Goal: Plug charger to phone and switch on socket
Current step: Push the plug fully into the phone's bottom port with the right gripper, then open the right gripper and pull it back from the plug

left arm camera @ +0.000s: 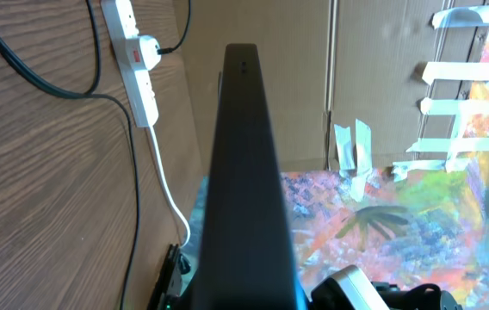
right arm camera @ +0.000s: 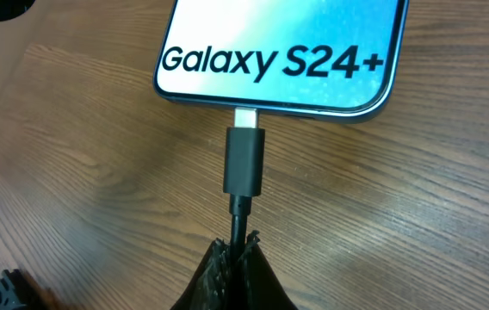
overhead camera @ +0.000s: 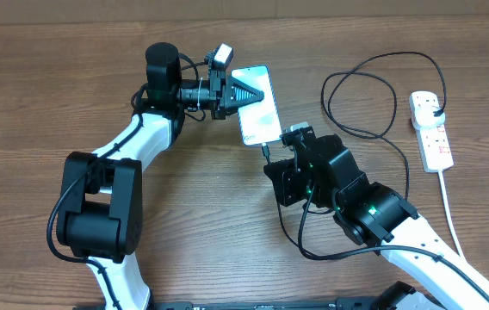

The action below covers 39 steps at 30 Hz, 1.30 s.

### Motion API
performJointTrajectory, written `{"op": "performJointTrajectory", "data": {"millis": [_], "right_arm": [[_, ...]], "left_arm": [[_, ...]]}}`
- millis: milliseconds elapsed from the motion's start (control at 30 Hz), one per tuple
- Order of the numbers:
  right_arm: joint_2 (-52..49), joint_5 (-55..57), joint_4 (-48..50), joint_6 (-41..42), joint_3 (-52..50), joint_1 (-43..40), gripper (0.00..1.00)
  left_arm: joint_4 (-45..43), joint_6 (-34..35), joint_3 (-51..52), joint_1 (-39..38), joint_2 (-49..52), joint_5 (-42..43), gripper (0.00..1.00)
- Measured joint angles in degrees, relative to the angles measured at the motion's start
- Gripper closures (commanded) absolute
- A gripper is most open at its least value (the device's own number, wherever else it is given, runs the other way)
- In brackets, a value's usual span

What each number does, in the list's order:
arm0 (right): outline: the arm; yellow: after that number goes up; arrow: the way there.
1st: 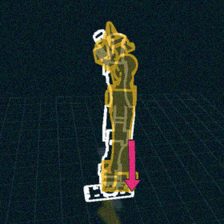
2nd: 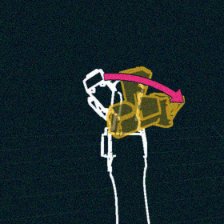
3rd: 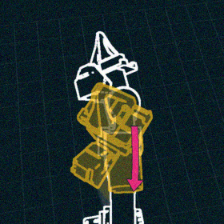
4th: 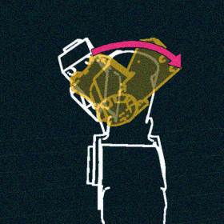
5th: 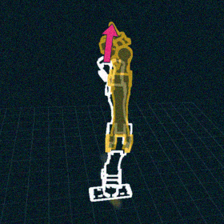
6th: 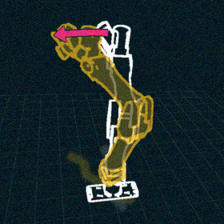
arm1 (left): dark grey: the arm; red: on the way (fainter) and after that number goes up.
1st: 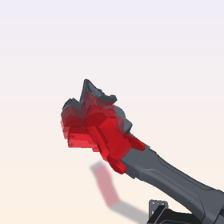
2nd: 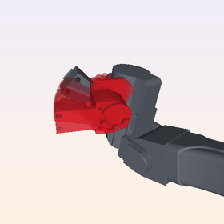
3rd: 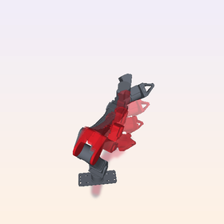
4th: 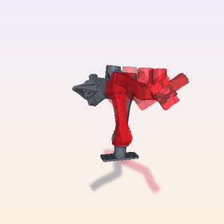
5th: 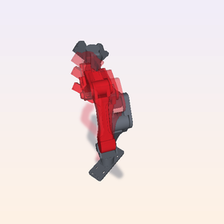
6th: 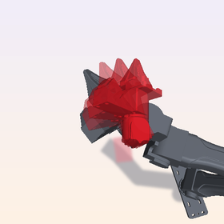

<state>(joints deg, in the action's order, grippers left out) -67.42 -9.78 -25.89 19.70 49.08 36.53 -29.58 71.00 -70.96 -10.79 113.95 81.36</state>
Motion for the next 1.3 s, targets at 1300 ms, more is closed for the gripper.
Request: {"op": "performJointTrajectory", "data": {"millis": [1300], "right_arm": [[0.00, 0.72, -0.44, -0.02, -0.02, 0.28, 0.74]], "left_arm": [[-0.24, -3.23, -0.46, -1.36, 0.00, -0.09, 0.96]]}}
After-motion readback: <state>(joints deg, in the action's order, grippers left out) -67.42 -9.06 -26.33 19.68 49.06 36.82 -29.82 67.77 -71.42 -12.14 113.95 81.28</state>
